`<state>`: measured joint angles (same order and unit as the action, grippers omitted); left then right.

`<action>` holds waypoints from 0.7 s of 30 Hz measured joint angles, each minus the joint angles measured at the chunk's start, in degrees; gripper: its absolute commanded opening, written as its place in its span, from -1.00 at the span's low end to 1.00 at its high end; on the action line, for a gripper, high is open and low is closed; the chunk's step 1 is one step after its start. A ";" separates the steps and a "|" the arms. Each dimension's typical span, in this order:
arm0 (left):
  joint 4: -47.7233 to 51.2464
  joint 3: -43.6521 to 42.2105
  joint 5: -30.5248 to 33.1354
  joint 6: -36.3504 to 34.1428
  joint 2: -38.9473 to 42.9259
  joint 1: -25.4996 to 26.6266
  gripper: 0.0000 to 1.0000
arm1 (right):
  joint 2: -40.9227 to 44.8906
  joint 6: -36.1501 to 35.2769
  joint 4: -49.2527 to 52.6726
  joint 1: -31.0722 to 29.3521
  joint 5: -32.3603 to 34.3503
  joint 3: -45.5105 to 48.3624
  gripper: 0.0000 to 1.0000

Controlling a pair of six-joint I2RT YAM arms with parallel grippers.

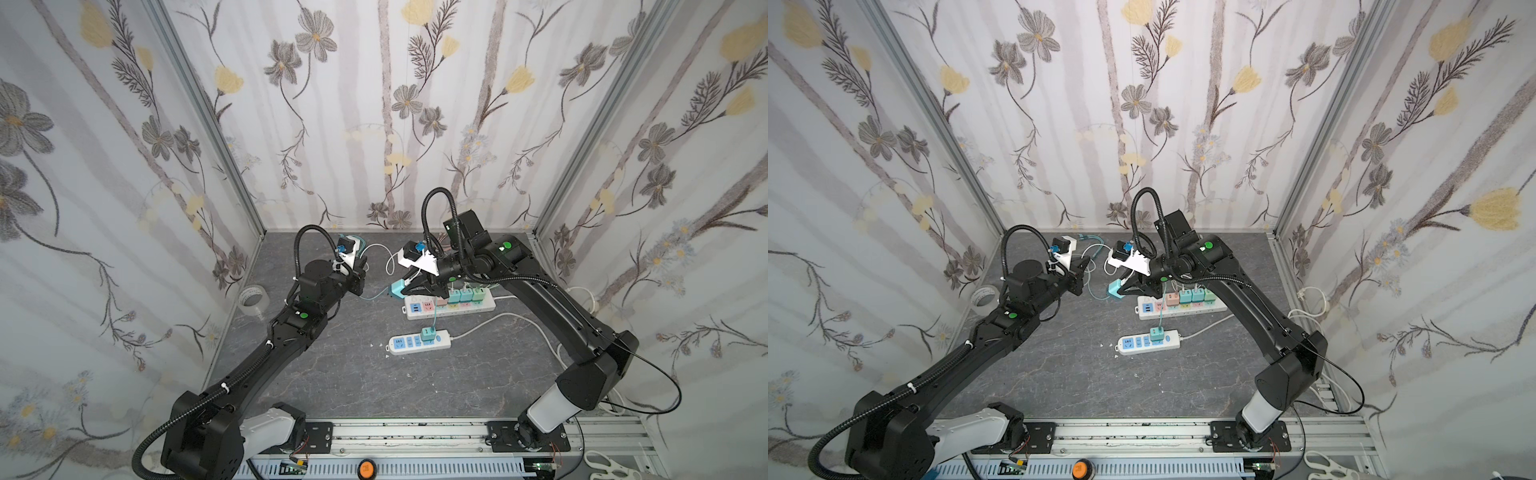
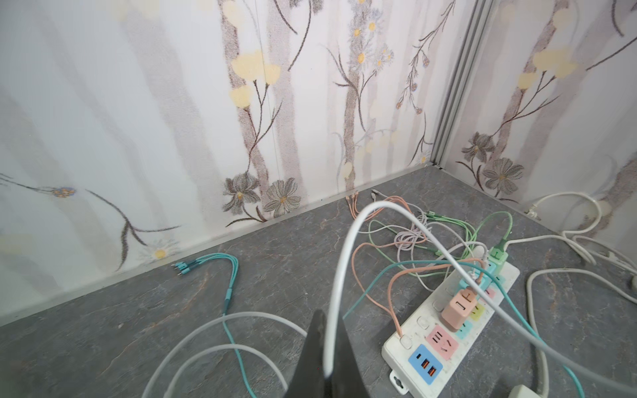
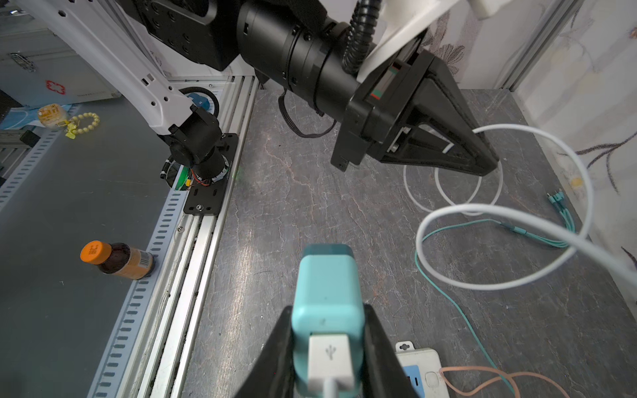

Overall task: Insert the plug
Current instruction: 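Carry the white-cabled teal charger with the right gripper over the blue-socket strip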

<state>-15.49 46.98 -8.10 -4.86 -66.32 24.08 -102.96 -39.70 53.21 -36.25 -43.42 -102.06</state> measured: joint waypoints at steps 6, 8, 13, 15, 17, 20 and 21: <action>3.98 1.18 4.33 -2.82 4.11 -1.05 -1.00 | -3.37 -1.90 3.61 -1.99 3.61 -3.30 -1.00; 4.39 0.98 6.84 -3.45 6.05 -1.05 -1.00 | -4.37 -2.40 4.48 -2.47 5.05 -4.07 -1.00; 6.82 0.70 15.65 -1.62 11.23 -2.60 -1.00 | -7.15 -3.58 7.41 -3.85 9.14 -6.19 -1.00; 9.09 1.11 18.25 0.17 12.94 -3.39 -1.00 | -8.57 -4.17 8.85 -4.44 10.88 -7.28 -1.00; 11.47 1.33 20.33 1.84 14.64 -3.52 -1.00 | -9.60 -4.59 9.84 -4.94 12.20 -7.96 -1.00; 14.86 1.53 22.75 4.31 17.73 -3.72 -1.00 | -11.45 -5.27 11.32 -5.81 14.69 -9.03 -1.00; 15.47 1.51 23.61 5.29 18.86 -3.82 -1.00 | -12.41 -5.46 11.78 -6.23 15.98 -9.66 -1.00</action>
<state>-0.01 48.49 15.51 0.43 -47.46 20.25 -115.37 -45.17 64.99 -42.48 -27.44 -111.72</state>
